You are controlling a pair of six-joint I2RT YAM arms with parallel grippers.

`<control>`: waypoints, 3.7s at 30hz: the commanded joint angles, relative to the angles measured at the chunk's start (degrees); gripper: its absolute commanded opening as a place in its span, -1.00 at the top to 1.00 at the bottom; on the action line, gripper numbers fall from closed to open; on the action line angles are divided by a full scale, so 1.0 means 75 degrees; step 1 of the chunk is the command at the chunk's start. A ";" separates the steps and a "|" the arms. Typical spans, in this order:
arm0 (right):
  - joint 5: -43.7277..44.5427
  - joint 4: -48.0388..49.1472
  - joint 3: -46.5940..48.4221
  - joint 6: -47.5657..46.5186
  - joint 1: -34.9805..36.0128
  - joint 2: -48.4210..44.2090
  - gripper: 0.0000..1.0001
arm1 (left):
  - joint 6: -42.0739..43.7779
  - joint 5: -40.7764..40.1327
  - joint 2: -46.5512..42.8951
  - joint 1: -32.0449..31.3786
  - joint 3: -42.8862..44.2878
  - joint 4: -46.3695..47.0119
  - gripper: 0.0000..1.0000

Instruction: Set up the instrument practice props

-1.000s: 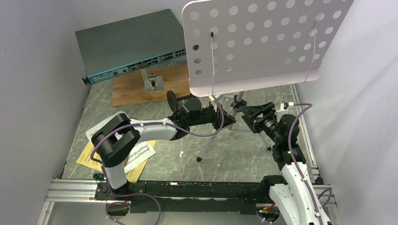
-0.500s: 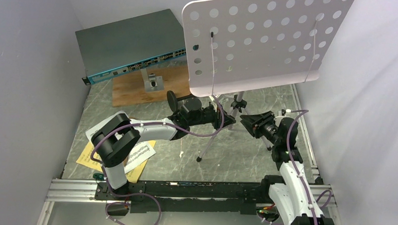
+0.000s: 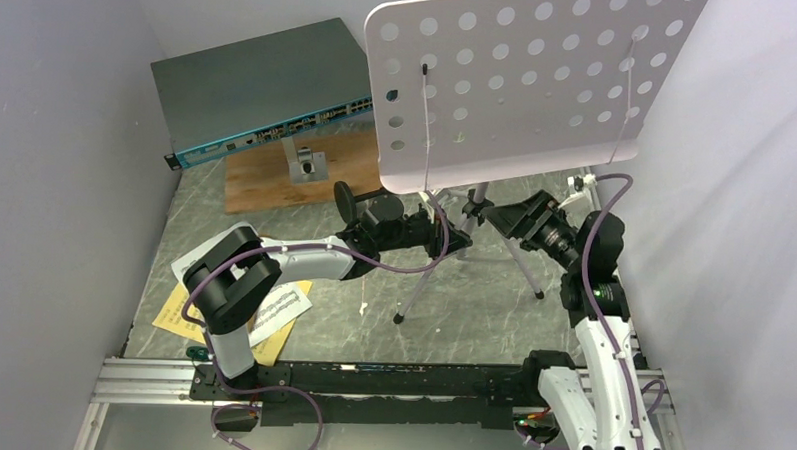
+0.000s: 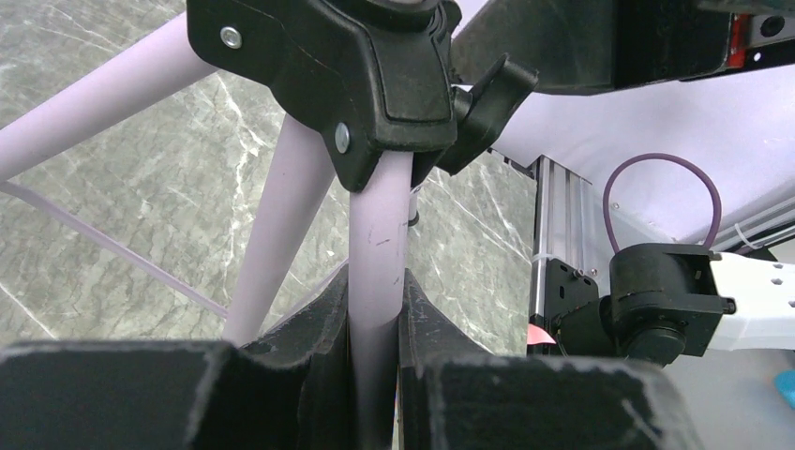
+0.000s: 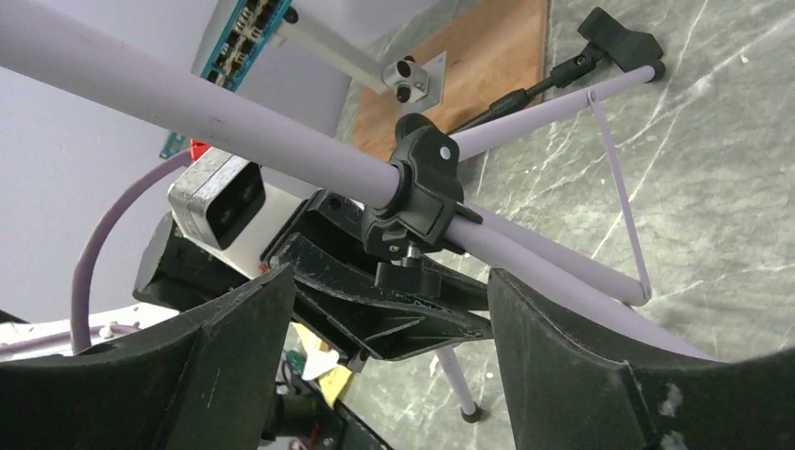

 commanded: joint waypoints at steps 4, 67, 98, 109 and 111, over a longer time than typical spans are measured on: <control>-0.0112 0.0258 0.0447 -0.0933 0.0261 0.0254 -0.52 | -0.0967 -0.0103 0.0651 -0.0168 -0.0478 -0.2692 1.00; 0.0171 0.1097 -0.1771 0.2176 -0.0106 0.0142 0.04 | -0.0829 -0.0046 0.0666 -0.0215 -0.0491 -0.2734 1.00; 0.0462 0.1930 -0.3825 0.5545 -0.0267 -0.0024 -0.09 | -0.0787 -0.0029 0.0644 -0.0215 -0.0339 -0.2892 1.00; 0.0616 -0.0792 -0.1025 0.0602 -0.0266 0.0205 0.02 | -0.0769 -0.0042 0.0548 -0.0215 -0.0202 -0.3064 1.00; 0.0804 -0.1209 -0.0662 -0.0325 -0.0267 -0.0019 -0.22 | -0.0795 -0.0010 0.0535 -0.0222 -0.0159 -0.3087 1.00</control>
